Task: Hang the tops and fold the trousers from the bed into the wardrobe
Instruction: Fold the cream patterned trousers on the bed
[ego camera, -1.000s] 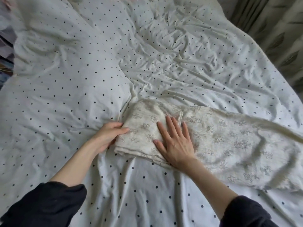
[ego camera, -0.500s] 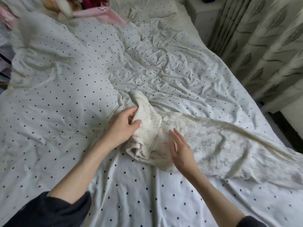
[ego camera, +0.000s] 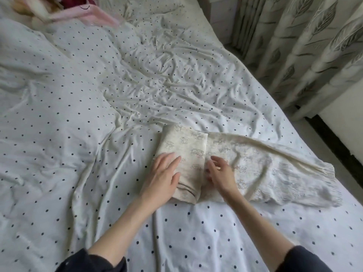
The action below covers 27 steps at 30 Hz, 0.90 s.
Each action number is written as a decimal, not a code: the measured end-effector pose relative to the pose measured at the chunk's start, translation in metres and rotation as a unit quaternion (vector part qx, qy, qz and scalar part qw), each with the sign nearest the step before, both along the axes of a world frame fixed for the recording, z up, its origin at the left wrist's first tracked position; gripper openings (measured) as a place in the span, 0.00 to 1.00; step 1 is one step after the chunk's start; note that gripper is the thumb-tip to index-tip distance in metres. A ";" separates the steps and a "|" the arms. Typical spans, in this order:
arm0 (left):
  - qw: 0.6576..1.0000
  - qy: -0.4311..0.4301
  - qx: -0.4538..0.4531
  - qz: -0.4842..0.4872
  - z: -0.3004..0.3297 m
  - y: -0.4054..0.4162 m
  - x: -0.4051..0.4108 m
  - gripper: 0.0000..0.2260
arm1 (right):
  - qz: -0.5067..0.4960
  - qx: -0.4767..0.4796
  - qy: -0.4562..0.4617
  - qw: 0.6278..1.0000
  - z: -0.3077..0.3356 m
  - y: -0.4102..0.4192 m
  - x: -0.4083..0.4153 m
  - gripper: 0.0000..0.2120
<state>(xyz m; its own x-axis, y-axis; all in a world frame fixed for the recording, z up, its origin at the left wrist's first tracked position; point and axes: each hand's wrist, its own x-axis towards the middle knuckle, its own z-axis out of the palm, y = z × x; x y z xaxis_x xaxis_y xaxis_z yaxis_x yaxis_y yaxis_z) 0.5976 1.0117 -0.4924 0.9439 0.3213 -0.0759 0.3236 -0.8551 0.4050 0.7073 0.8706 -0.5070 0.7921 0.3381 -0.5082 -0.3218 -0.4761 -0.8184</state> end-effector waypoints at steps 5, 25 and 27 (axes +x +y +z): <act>0.994 -0.101 -0.017 0.041 -0.012 0.011 -0.036 0.16 | 0.045 -0.048 -0.076 0.995 -0.007 0.024 -0.004 0.26; 0.990 -0.134 -0.050 -0.003 -0.011 0.058 -0.052 0.05 | 0.217 -0.210 -0.286 0.909 0.003 0.132 0.056 0.10; 0.992 -0.117 -0.041 -0.032 -0.004 0.060 -0.056 0.06 | 0.202 -0.204 -0.293 0.912 0.002 0.137 0.057 0.11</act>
